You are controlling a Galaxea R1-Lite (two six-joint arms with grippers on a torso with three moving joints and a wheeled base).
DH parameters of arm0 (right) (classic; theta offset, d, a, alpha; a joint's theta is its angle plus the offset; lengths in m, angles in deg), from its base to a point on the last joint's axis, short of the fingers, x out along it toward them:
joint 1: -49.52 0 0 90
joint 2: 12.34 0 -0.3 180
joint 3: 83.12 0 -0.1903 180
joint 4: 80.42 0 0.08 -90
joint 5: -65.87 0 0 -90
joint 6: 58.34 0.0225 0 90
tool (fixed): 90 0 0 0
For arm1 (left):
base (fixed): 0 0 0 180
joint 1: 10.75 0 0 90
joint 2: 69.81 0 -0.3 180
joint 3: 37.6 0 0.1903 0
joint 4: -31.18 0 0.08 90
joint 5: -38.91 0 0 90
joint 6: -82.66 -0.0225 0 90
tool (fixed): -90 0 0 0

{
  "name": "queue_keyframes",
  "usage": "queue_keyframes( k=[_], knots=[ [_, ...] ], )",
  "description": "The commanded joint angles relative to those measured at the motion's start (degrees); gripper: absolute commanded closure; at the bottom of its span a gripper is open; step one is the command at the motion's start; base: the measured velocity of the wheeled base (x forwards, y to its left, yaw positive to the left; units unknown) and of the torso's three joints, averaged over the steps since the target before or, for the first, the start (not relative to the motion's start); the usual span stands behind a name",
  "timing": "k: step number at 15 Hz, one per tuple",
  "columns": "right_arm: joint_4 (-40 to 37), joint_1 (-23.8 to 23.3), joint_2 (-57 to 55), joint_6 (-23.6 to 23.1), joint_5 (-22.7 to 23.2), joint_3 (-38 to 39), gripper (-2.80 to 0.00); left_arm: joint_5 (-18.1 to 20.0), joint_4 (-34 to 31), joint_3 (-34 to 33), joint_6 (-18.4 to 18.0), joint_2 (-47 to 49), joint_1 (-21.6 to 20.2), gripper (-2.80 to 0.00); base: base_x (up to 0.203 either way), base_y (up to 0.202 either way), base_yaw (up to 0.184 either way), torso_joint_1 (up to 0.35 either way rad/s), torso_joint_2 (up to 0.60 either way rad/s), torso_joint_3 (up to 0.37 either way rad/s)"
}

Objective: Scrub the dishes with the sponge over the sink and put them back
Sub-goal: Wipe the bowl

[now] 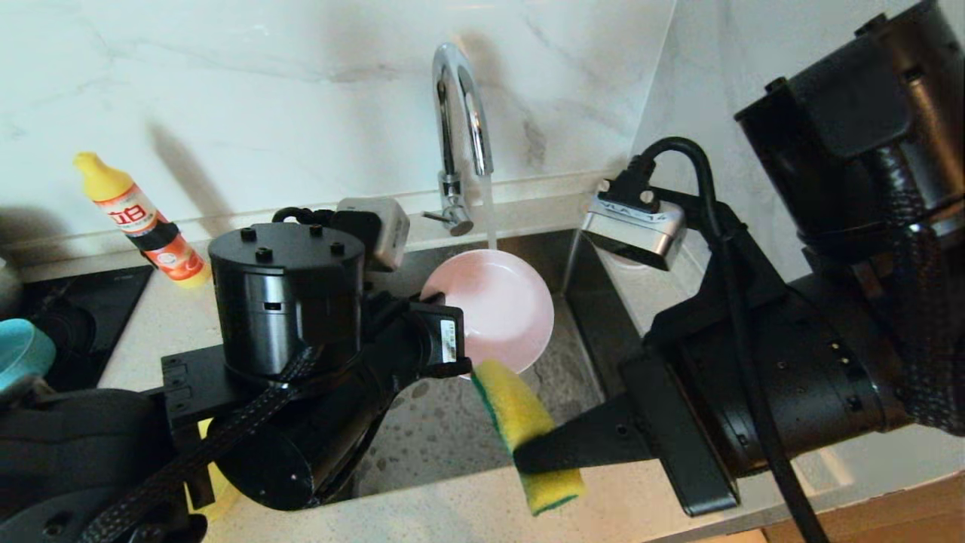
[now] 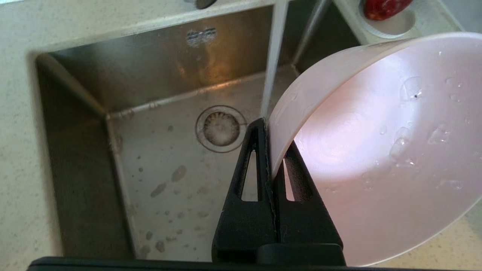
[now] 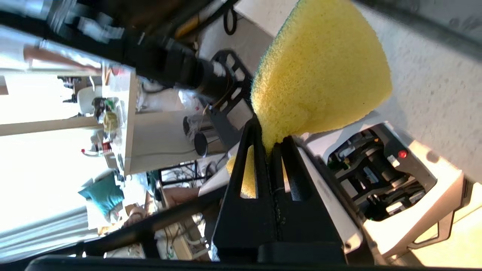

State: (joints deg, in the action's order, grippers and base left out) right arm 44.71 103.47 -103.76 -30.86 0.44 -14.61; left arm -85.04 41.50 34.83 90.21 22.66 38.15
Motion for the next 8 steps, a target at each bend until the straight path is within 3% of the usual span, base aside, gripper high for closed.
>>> queue_keyframes(
  k=[1, 8],
  knots=[
    [-0.15, -0.92, -4.59, 0.13, 0.13, -2.95, 0.00, -0.09, 0.23, -0.44, 0.02, -0.12, 0.07, 0.00, 0.000, 0.000, 0.000, 0.000, 0.00, 0.000],
    [-0.14, -4.88, -8.66, 0.24, 0.21, -5.89, 0.00, -0.06, 0.32, -1.86, 0.45, -2.38, 0.15, 0.00, 0.000, 0.000, 0.000, 0.000, 0.00, 0.000]
  ],
)
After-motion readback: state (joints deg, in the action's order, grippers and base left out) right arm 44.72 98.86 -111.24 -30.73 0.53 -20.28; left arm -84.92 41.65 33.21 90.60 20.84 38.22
